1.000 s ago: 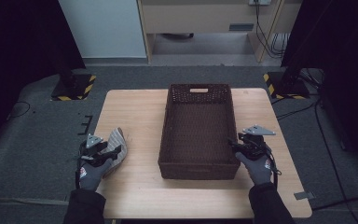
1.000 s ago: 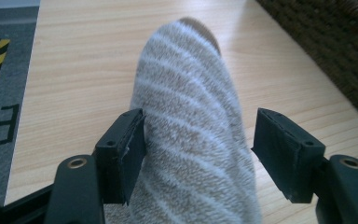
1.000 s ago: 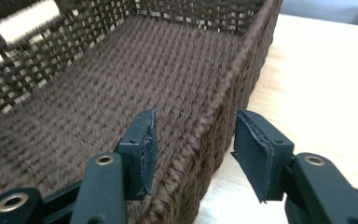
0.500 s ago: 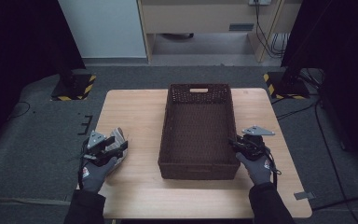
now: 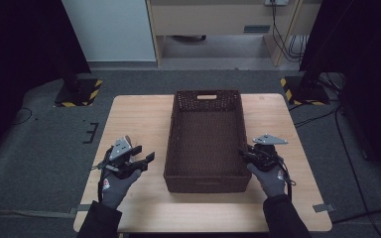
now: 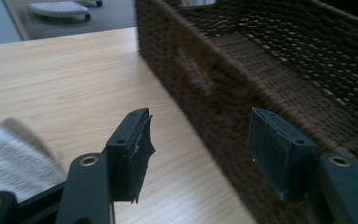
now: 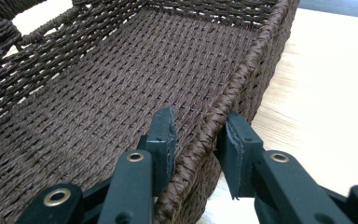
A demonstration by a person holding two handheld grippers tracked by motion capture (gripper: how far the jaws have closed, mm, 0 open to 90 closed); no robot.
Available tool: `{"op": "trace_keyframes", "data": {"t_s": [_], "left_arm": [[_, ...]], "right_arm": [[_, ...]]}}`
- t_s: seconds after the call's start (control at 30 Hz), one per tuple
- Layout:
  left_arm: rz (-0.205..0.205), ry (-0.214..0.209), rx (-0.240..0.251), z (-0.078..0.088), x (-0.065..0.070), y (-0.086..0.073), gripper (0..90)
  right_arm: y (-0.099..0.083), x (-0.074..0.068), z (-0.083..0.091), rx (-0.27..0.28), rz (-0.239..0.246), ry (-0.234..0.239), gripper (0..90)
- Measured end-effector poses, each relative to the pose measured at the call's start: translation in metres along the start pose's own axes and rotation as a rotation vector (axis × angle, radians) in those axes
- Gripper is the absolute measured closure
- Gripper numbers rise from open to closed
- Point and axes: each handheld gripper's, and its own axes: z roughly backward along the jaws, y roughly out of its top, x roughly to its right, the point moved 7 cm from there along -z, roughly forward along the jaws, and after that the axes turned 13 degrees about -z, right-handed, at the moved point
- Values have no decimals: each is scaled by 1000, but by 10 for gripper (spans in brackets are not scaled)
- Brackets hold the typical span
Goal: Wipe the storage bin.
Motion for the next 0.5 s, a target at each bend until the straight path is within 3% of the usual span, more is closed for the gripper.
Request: {"op": "trace_keyframes", "data": {"t_s": [0.1, 0.27, 0.3, 0.5], "left_arm": [[-19, -30, 9, -3, 13, 5, 390], [-37, -61, 24, -5, 24, 9, 424], [-35, -83, 22, -7, 28, 9, 423], [-58, -114, -4, -14, 40, 5, 448]], "right_arm": [[-1, -4, -1, -6, 10, 9, 674], [-1, -9, -3, -8, 17, 20, 673], [-1, -9, -3, -8, 16, 16, 673], [-1, -9, -3, -3, 16, 11, 660]]}}
